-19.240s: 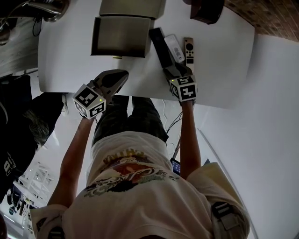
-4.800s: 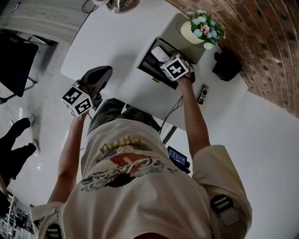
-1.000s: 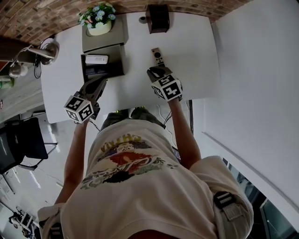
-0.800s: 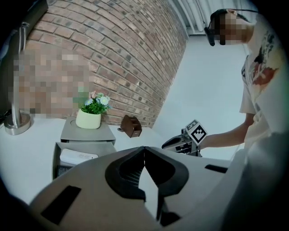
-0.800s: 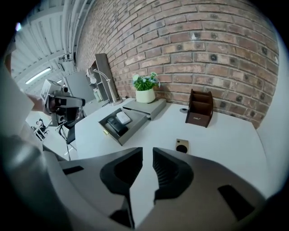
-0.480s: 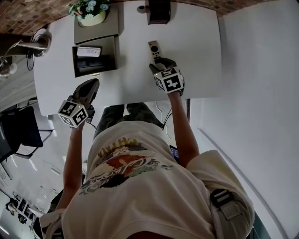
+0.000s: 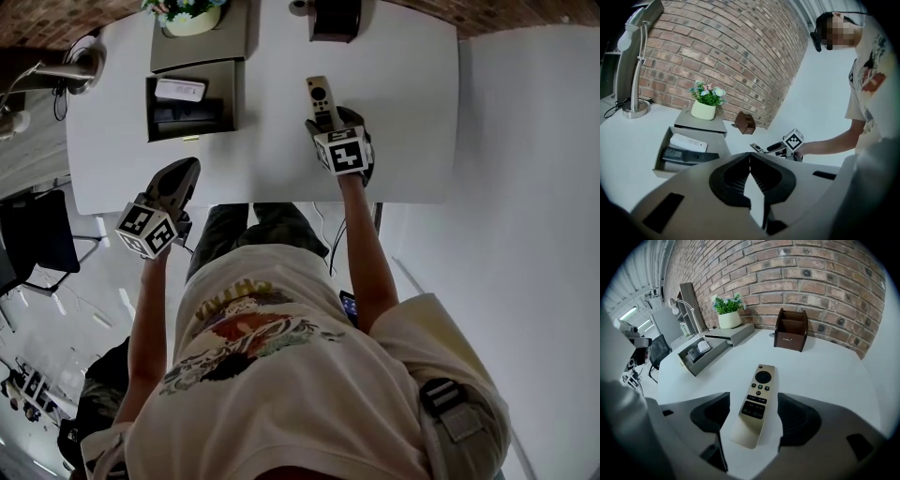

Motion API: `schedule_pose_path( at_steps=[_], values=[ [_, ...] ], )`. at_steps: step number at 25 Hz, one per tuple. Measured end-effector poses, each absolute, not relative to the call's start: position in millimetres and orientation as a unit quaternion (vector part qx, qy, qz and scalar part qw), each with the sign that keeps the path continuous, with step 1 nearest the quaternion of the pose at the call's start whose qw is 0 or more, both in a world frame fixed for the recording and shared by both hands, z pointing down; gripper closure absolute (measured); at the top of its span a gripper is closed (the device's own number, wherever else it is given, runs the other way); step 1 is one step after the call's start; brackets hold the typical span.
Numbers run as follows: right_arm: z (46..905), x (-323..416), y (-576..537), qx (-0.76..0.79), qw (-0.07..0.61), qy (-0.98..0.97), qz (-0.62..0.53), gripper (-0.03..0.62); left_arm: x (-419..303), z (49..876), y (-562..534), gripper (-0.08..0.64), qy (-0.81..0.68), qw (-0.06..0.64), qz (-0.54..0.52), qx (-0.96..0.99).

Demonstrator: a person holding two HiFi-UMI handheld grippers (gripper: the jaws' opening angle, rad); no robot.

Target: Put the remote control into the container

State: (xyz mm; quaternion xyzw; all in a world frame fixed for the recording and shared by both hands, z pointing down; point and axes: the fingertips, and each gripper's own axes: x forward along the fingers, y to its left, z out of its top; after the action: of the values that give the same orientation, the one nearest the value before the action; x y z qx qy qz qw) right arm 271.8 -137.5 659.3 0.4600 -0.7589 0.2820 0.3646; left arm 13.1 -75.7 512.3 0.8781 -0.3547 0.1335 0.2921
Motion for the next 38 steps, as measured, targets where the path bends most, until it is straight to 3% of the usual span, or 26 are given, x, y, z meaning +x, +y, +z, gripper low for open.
schedule_pose_path(
  at_steps=[33,38],
  values=[
    [681,273,-138,0.459,0.414,-0.727,0.3,0.289,-10,516,-50,0.554,-0.372,0.305,0.127,0.867],
    [683,273,-138,0.46,0.425,-0.716,0.308,0.326,-14,512,-46,0.555,-0.372,0.3,0.123,0.87]
  ],
)
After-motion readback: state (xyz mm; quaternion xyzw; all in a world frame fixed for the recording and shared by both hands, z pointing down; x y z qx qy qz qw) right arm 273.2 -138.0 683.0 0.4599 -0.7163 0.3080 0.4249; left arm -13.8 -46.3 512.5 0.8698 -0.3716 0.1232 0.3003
